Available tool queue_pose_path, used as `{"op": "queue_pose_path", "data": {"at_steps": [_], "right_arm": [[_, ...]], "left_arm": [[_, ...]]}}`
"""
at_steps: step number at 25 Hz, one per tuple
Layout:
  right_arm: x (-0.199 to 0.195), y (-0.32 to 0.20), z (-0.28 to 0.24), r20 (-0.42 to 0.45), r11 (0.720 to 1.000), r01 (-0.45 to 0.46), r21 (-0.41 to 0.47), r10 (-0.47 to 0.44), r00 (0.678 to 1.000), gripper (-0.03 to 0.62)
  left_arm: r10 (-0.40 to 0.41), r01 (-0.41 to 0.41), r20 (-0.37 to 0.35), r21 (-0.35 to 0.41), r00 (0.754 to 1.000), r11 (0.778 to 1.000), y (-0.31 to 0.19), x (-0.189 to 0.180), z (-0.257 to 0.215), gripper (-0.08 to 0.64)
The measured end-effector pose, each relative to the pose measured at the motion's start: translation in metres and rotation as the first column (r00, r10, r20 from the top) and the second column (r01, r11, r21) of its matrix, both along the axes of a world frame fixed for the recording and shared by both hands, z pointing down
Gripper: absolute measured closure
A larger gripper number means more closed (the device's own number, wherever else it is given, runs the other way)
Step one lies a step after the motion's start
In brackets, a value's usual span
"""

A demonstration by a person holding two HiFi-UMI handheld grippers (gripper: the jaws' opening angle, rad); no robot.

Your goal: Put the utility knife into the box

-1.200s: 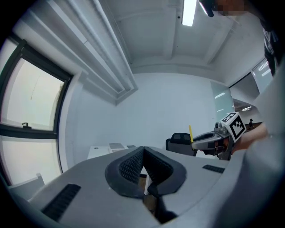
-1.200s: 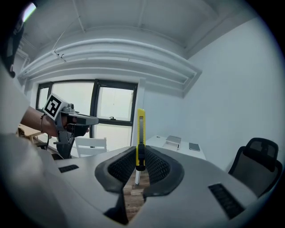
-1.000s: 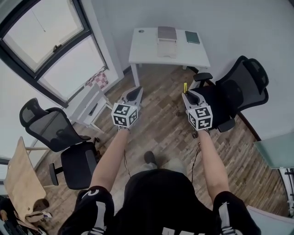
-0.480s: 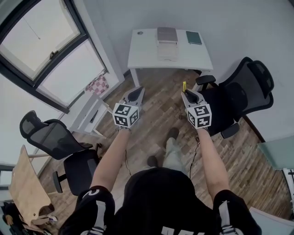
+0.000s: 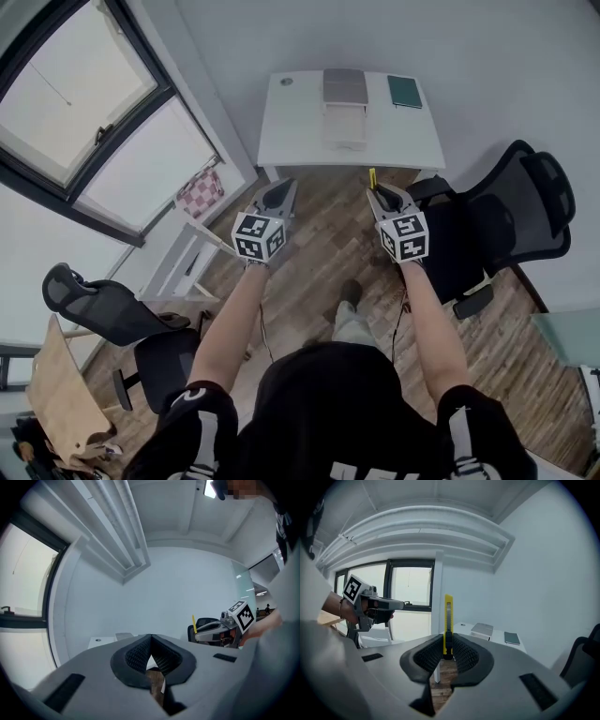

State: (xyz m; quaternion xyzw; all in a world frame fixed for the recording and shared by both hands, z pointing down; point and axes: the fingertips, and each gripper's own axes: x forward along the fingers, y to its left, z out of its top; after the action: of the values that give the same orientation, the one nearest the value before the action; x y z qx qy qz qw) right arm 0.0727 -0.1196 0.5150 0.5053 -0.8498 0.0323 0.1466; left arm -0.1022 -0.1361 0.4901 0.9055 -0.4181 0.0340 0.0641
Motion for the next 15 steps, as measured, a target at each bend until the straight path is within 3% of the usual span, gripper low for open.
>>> {"op": "queue_pose_path", "data": {"at_steps": [15], "right_arm": [[0.048,-0.153,0.005,0.034,0.996,0.091,-0.019,-0.090,0.995,0.517]], "left_arm": [[-0.085,0.085,0.036,-0.014,0.996,0.996,-0.139,0.057,0.000,0.535]]}}
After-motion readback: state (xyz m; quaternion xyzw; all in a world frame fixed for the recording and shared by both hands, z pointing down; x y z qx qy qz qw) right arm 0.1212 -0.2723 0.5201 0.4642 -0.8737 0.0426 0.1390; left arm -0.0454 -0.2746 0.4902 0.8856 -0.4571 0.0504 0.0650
